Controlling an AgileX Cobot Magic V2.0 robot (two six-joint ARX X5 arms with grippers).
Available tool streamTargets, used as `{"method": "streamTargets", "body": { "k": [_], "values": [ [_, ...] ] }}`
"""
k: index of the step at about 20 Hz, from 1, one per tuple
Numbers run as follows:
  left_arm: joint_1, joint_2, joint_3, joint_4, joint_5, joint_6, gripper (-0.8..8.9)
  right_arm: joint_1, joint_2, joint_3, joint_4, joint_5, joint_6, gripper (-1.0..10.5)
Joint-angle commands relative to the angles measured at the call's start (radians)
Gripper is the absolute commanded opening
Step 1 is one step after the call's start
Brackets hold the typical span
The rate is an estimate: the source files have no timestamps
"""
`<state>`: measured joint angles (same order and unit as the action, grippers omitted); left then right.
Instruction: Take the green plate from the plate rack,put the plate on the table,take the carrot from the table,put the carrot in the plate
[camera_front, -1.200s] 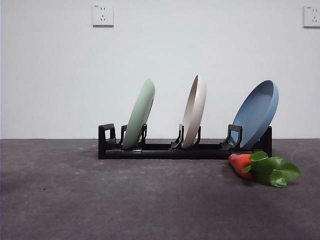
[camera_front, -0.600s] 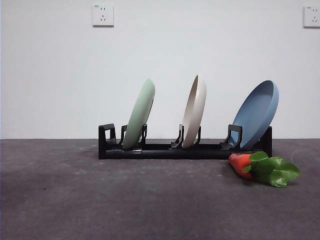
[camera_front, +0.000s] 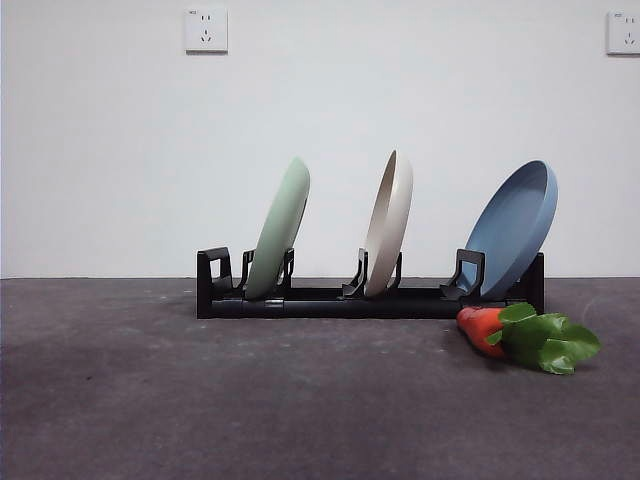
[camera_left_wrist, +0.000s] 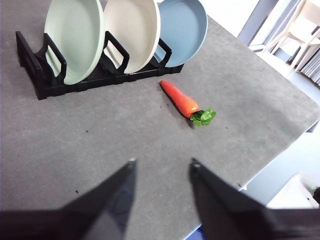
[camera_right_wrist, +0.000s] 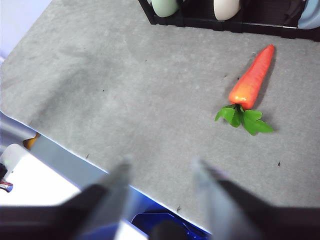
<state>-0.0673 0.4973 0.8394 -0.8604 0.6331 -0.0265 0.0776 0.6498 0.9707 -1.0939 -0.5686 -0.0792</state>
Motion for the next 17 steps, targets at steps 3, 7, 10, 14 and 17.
{"method": "streamTargets", "body": {
  "k": [3,7,10,14,17],
  "values": [
    [0.002,0.009,0.003,0.029,-0.002,-0.026,5.38,0.001,0.0,0.002,0.004,0.001,0.004,6.6],
    [0.002,0.055,0.022,0.09,0.005,-0.026,5.38,0.001,0.005,0.002,0.004,0.001,0.004,6.6],
    [-0.012,0.128,0.049,0.158,0.014,-0.026,5.38,0.001,0.02,0.002,0.005,0.001,0.004,6.6],
    [-0.085,0.296,0.111,0.335,0.013,-0.035,5.36,0.001,0.056,0.002,0.008,0.001,0.004,6.6],
    [-0.171,0.473,0.194,0.443,-0.086,-0.036,5.36,0.001,0.083,0.002,0.008,0.001,0.004,6.6]
  ]
}}
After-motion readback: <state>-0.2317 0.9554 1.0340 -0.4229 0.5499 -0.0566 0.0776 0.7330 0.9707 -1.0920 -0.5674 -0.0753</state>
